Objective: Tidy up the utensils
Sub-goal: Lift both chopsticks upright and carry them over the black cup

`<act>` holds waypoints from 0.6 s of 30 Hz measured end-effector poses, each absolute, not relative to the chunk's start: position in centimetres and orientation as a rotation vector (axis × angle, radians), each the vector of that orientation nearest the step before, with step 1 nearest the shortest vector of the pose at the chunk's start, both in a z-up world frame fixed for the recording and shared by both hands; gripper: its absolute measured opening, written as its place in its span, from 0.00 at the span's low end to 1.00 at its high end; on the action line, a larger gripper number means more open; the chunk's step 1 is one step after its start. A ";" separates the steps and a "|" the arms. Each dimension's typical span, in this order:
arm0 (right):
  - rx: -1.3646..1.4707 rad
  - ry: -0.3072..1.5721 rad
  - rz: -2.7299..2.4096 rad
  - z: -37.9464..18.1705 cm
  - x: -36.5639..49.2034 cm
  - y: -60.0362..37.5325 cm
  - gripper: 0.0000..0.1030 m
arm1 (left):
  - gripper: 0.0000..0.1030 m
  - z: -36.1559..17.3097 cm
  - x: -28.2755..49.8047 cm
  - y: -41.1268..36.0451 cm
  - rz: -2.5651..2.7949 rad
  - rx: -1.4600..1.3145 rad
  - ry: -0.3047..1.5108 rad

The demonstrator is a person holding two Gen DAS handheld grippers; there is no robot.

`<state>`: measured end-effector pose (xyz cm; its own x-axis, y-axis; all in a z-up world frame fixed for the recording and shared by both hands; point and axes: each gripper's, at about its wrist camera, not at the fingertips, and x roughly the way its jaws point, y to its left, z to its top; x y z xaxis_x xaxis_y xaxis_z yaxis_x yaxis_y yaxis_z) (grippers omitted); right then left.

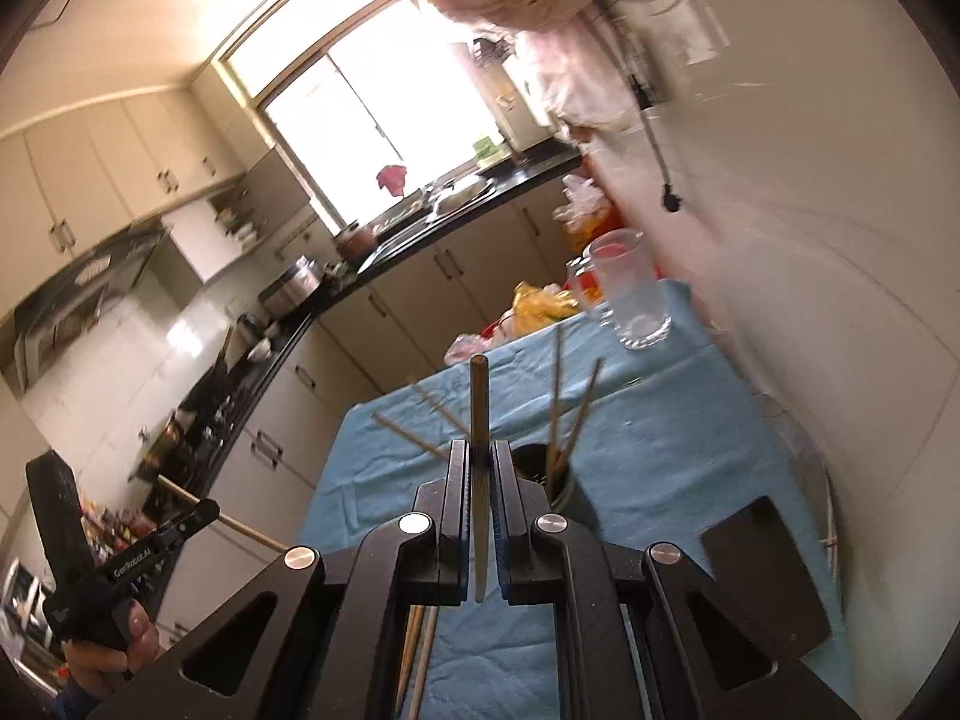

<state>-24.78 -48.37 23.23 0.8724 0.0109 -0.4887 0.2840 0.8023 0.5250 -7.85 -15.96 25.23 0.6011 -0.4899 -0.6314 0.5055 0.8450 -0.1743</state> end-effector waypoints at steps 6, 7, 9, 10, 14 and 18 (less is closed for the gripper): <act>0.668 0.448 -0.200 24.3 -26.6 -50.8 0.07 | 0.06 26.8 -7.9 -18.3 -0.635 0.040 0.698; 0.672 0.439 -0.207 24.6 -26.9 -51.1 0.07 | 0.06 27.1 -8.0 -18.5 -0.643 0.043 0.694; 0.675 0.427 -0.221 24.7 -27.3 -51.6 0.07 | 0.06 27.6 -8.0 -19.1 -0.659 0.045 0.688; 0.679 0.420 -0.227 24.9 -27.5 -52.0 0.07 | 0.06 27.9 -8.0 -19.5 -0.671 0.046 0.686; 0.695 0.403 -0.238 25.3 -27.8 -52.7 0.07 | 0.06 29.0 -7.7 -20.8 -0.703 0.050 0.671; 0.692 0.390 -0.244 26.0 -27.4 -53.4 0.07 | 0.06 30.2 -7.4 -22.5 -0.733 0.051 0.653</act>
<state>-27.43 -53.38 25.96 0.9001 -0.0896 -0.4264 0.3445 0.7456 0.5704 -7.36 -22.46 30.19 0.5558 -0.6054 -0.5697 0.6361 0.7509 -0.1774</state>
